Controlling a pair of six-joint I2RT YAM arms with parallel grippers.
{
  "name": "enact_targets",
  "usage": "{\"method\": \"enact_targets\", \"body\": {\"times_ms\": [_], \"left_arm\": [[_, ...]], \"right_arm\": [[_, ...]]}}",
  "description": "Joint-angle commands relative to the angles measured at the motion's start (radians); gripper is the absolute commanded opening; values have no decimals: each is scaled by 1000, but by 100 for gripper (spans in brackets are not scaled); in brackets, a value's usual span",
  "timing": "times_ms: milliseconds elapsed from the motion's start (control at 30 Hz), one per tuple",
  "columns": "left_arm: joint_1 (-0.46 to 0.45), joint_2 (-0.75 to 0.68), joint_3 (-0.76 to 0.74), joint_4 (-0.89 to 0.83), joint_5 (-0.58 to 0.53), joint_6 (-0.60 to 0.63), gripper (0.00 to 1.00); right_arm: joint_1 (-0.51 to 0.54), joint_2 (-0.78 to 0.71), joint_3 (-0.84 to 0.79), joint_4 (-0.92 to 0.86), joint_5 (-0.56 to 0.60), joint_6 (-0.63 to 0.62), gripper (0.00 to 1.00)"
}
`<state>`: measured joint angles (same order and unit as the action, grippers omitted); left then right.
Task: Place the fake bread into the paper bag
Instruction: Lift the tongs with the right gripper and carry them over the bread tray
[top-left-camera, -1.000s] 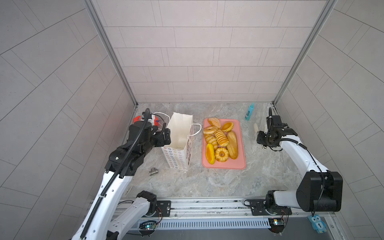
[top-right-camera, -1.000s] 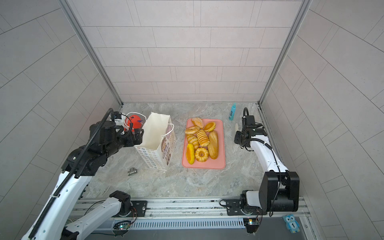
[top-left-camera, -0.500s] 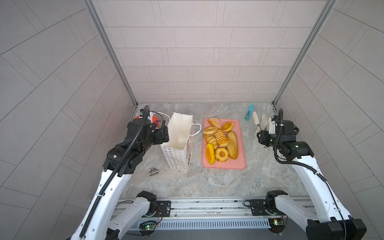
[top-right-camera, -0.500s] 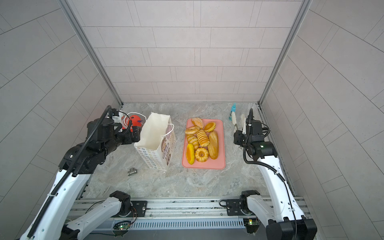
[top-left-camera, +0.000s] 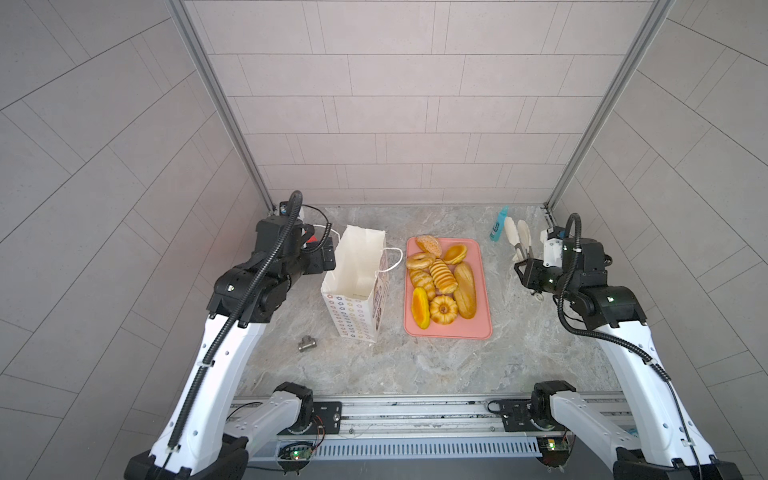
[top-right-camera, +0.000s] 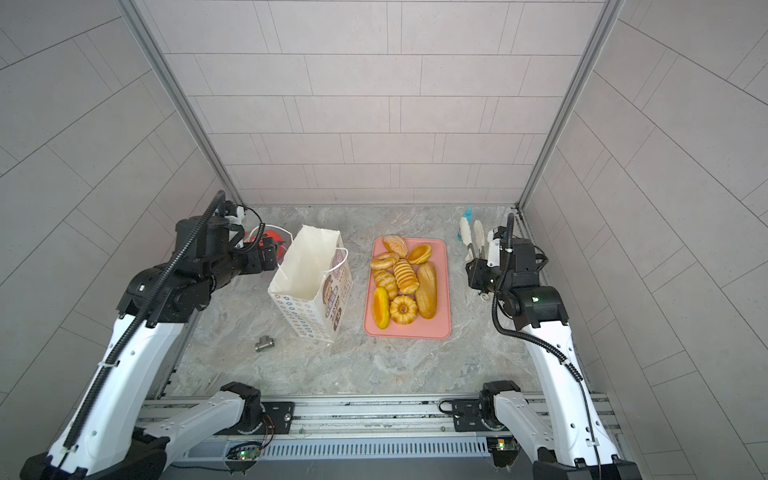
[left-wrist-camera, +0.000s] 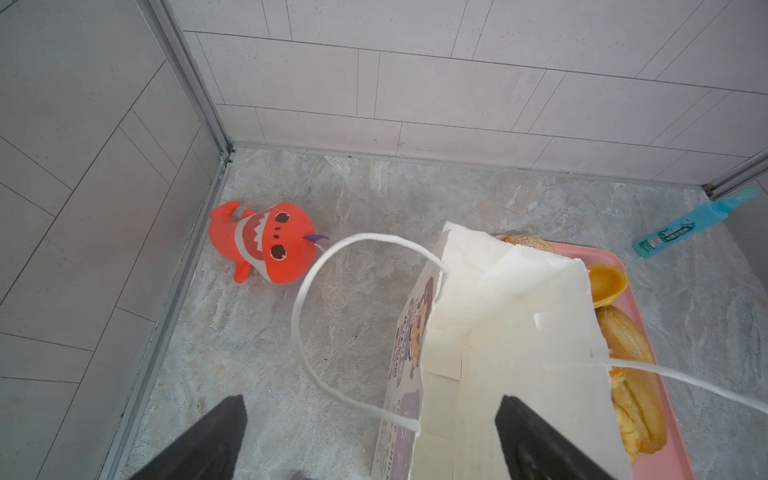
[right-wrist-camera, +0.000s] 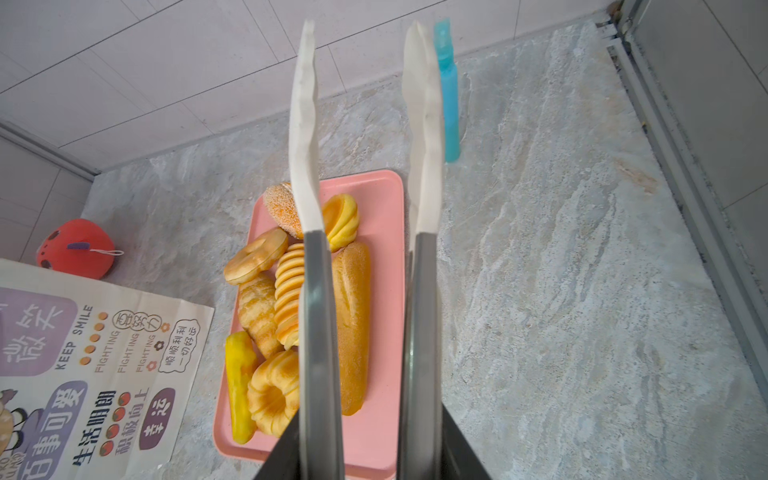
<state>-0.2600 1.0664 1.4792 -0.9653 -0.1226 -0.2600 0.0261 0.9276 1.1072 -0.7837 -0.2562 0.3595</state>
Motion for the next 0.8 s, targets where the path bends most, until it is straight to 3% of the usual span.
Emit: {"method": "enact_targets", "body": {"times_ms": [0, 167, 433, 600, 767], "left_arm": [[44, 17, 56, -76, 29, 23, 100], [132, 54, 113, -131, 113, 34, 100], [136, 3, 3, -127, 221, 15, 100], [135, -37, -91, -80, 314, -10, 100], [132, -22, -144, -48, 321, -27, 100]], "right_arm": [[5, 3, 32, -47, -59, -22, 40], [29, 27, 18, -67, -91, -1, 41], [115, 96, -23, -49, -64, 17, 40], [118, 161, -42, -11, -59, 32, 40], [118, 251, -32, 31, -90, 44, 42]]}}
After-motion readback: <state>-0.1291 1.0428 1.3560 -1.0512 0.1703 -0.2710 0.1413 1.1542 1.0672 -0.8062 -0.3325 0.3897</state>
